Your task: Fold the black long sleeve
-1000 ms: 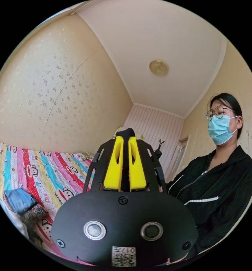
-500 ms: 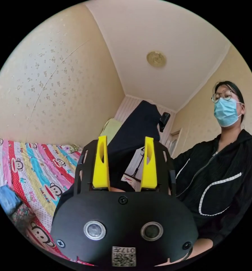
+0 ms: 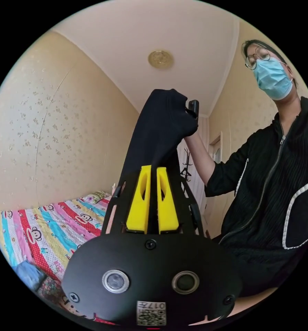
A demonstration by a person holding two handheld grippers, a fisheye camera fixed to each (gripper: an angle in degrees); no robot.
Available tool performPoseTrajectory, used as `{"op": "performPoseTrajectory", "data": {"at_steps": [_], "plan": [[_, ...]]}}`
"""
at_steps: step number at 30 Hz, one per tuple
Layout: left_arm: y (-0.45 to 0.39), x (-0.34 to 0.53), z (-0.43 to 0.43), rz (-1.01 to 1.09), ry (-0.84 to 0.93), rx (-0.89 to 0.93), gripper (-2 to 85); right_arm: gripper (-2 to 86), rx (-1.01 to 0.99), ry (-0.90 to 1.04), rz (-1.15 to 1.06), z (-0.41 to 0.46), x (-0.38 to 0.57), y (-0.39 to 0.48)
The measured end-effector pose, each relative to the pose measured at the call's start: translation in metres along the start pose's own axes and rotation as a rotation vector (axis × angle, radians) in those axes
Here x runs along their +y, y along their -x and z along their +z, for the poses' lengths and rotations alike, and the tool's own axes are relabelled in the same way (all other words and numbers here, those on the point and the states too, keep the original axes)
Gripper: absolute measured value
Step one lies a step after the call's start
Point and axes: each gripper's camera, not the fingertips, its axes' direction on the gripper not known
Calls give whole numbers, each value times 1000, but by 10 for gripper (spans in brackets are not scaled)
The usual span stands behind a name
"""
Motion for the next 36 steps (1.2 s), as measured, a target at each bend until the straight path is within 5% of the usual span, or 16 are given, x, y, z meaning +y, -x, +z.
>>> {"op": "performPoseTrajectory", "data": {"at_steps": [6,17,21,29,36], "plan": [[-23,2,-24,28,23,-62,14,37,-93,22,37,5,-19,-5],[-75,-46,-129,2,-25,-550,3,36,-57,185,-32,-38,4,-37],[-120,-88,-166,126,-26,-494,3,37,-49,229,-91,-77,12,-45],[-139,-170,-167,111,338,-286,6,39,-146,314,93,-120,7,-137],[77,-73,-86,-256,602,-197,33,51,-217,652,346,32,137,-308]]}}
